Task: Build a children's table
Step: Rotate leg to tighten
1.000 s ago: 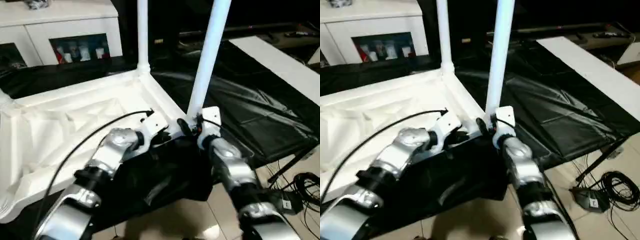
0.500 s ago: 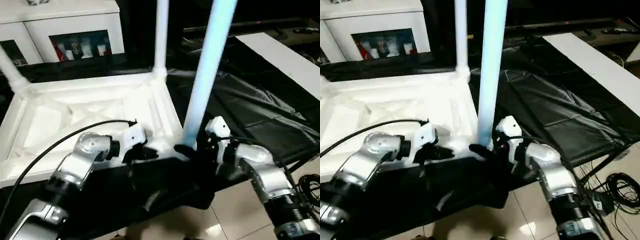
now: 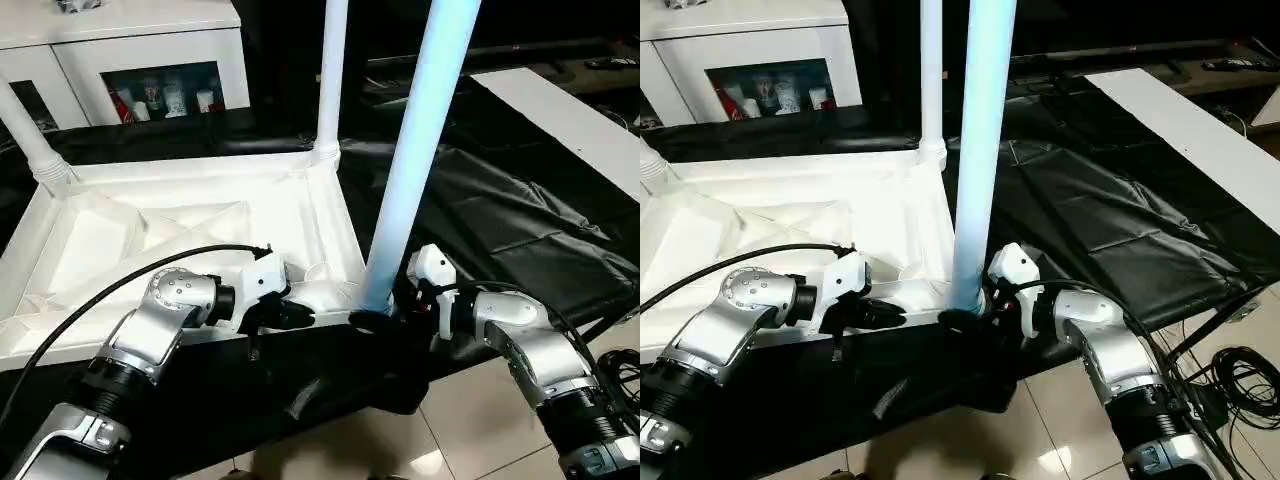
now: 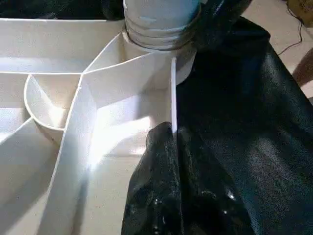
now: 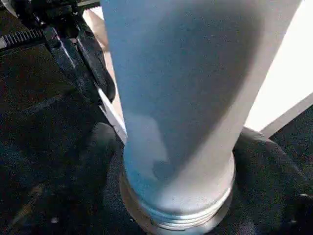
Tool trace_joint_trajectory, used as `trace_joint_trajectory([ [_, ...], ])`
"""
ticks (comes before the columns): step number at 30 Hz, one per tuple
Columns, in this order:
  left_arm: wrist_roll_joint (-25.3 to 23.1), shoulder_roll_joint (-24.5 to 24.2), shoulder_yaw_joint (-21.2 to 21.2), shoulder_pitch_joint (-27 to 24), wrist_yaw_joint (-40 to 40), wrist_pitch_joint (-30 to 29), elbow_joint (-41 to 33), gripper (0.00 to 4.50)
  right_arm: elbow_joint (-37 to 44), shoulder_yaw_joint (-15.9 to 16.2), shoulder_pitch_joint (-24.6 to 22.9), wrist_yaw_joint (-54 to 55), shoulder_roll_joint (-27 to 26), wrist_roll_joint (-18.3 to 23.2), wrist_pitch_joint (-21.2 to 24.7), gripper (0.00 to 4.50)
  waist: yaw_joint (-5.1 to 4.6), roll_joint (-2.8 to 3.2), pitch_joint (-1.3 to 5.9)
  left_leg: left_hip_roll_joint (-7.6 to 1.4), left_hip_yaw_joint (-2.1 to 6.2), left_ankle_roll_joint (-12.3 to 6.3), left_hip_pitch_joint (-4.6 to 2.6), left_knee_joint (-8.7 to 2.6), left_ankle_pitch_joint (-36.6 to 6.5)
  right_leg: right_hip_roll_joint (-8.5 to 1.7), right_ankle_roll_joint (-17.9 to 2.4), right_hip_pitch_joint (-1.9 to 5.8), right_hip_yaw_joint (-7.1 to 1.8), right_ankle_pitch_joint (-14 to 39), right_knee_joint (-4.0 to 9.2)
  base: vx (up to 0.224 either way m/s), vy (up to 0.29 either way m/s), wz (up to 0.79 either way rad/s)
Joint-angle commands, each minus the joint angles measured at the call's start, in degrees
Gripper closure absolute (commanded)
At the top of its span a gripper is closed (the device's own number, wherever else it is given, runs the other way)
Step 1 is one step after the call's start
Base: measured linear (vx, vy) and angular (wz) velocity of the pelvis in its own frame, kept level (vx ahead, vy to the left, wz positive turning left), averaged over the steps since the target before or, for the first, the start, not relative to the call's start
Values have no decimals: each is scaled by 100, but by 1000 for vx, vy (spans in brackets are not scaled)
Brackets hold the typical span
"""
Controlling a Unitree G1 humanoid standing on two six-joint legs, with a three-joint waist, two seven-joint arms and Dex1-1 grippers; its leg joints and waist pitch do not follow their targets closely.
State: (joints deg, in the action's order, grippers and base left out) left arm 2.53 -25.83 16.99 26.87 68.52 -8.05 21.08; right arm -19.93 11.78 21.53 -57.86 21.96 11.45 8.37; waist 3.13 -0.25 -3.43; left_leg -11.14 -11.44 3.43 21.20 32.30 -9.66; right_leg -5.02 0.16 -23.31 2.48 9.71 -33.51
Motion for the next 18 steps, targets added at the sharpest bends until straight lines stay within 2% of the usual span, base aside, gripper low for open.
trace_joint_trajectory([
  [1,65,-1,52,-80,84,-35,-88,450,70,-43,-16,-15,1,-19,-50,114,12,-35,347,-190,62,-358,-72,-315,-1119,-249,-1346,256,-189,1010,305,0,0,0],
  [6,75,-15,55,-88,108,-48,-95,450,114,-40,-68,-44,-2,4,-32,158,12,-36,351,-187,61,-374,-72,-308,-1078,-246,-1360,260,-188,953,294,0,0,0],
  [12,76,-23,70,-117,121,-49,-87,450,85,-22,-119,-3,-36,7,-66,180,12,-36,348,-186,61,-401,-69,-304,-1069,-247,-1386,263,-184,926,292,0,0,0],
  [17,-53,163,74,-59,-239,-135,74,450,-123,-155,-167,452,-290,-5,-26,183,1,-51,323,-182,70,-313,-67,-324,-1258,-252,-1279,248,-188,1319,331,0,0,0],
  [18,-155,312,51,33,-551,-155,256,450,-315,-231,-122,852,-455,-85,-8,183,-16,-42,295,-183,66,-261,-75,-338,-1383,-252,-1236,211,-197,1542,368,0,0,0],
])
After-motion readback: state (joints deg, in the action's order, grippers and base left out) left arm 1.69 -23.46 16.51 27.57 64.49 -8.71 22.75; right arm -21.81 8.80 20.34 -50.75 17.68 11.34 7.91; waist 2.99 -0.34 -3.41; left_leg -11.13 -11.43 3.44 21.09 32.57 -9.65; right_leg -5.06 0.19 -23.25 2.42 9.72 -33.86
